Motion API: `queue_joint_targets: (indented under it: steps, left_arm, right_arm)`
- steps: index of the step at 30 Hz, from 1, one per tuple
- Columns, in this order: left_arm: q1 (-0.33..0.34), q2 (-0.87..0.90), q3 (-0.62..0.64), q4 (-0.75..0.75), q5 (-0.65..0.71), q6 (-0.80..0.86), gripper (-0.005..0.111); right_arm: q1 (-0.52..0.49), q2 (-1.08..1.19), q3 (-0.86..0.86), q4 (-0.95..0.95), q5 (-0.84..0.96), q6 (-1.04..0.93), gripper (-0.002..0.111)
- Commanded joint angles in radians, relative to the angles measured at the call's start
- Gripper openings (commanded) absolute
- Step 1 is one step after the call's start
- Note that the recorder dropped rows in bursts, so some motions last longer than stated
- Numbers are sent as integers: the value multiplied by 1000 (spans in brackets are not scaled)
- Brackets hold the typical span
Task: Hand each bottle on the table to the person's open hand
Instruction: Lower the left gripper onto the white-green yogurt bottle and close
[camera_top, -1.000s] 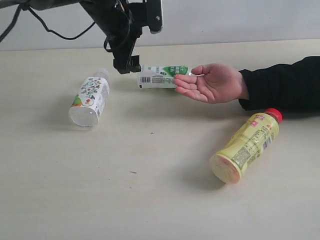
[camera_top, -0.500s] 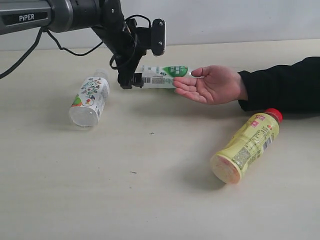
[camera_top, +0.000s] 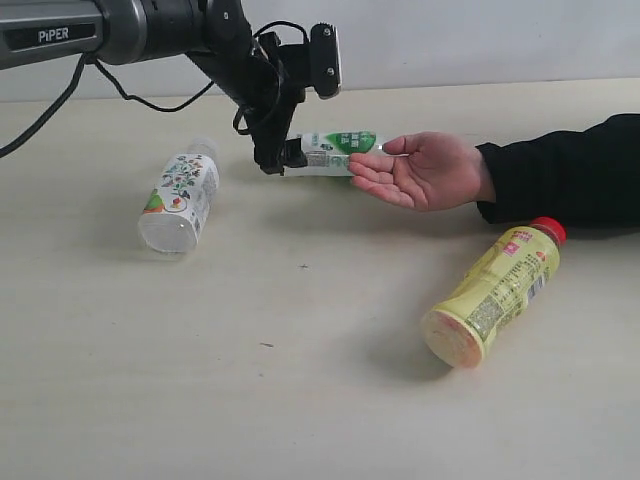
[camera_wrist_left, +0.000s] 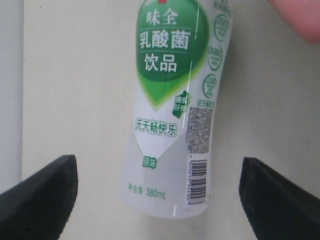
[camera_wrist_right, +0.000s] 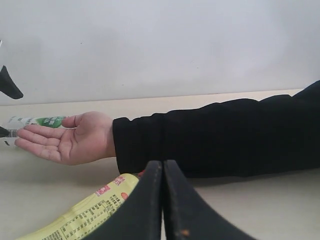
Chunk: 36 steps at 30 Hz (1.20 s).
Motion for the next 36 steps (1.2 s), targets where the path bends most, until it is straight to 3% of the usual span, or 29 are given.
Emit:
queue_joint_targets:
  steps: [1, 17, 36]
  left_arm:
    - [0, 11, 1, -34, -42, 10, 84]
    - [0, 96, 1, -38, -135, 37, 84]
    - [0, 98, 1, -38, -148, 67, 84]
  right_arm:
    - [3, -7, 4, -1, -3, 1, 0]
    - [3, -7, 4, -1, -3, 1, 0]
    - [3, -7, 4, -1, -3, 1, 0]
